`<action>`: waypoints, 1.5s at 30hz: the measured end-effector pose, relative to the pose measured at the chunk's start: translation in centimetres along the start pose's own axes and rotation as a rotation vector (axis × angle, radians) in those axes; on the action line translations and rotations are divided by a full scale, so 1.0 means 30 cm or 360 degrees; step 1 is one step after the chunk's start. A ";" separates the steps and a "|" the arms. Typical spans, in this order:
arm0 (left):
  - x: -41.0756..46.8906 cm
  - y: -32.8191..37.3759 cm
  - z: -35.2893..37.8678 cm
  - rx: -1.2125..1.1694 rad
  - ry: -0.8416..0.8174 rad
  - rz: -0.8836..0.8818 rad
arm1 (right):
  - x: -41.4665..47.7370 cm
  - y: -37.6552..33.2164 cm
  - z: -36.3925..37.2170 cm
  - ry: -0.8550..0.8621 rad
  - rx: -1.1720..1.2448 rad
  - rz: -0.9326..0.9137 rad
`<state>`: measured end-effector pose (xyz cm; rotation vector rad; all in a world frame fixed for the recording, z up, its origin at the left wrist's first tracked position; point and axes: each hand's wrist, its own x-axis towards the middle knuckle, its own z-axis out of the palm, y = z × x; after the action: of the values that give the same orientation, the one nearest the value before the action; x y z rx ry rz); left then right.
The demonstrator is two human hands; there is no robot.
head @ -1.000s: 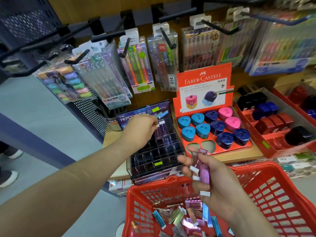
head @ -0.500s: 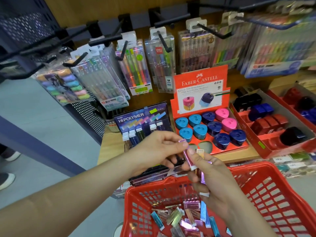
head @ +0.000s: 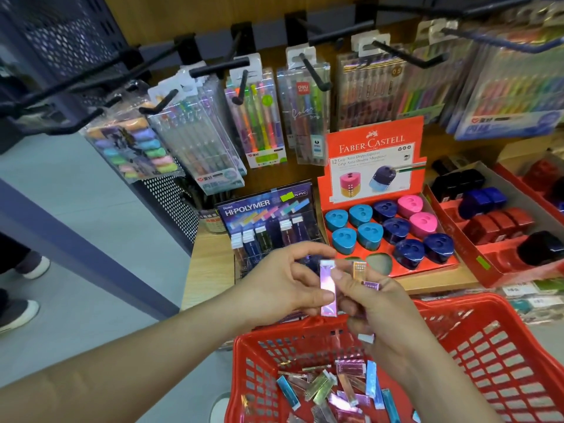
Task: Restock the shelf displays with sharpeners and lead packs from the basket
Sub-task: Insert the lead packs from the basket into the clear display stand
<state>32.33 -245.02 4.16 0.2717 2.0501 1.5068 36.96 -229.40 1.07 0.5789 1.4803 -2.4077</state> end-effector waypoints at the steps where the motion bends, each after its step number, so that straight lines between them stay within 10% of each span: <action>1: 0.003 0.000 -0.006 -0.0028 0.0047 0.0017 | 0.005 0.002 0.002 0.0004 0.0126 0.0038; 6: 0.040 -0.007 -0.071 -0.0199 0.0510 0.0035 | 0.005 -0.003 -0.006 -0.0057 0.0746 0.0255; 17: 0.170 -0.017 -0.167 0.0442 0.1067 0.0103 | -0.032 0.005 -0.022 0.0012 0.0533 0.0242; 34: 0.239 -0.074 -0.167 0.1706 0.0880 0.0293 | -0.029 0.009 -0.040 -0.0085 0.0125 0.0026; 38: 0.202 -0.021 -0.142 0.1183 0.0838 0.0128 | -0.029 0.002 -0.039 -0.0003 0.0071 -0.0055; 41: 0.124 0.041 -0.096 0.0159 0.0224 -0.0297 | -0.031 -0.004 -0.037 0.0071 0.0029 -0.0103; 45: 0.036 0.025 -0.037 -0.0144 -0.0087 -0.0313 | -0.032 0.002 -0.020 0.0144 -0.0042 -0.0120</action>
<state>30.71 -245.15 4.73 0.0723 1.8999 1.4499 37.94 -228.89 1.23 0.6449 1.5955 -2.4441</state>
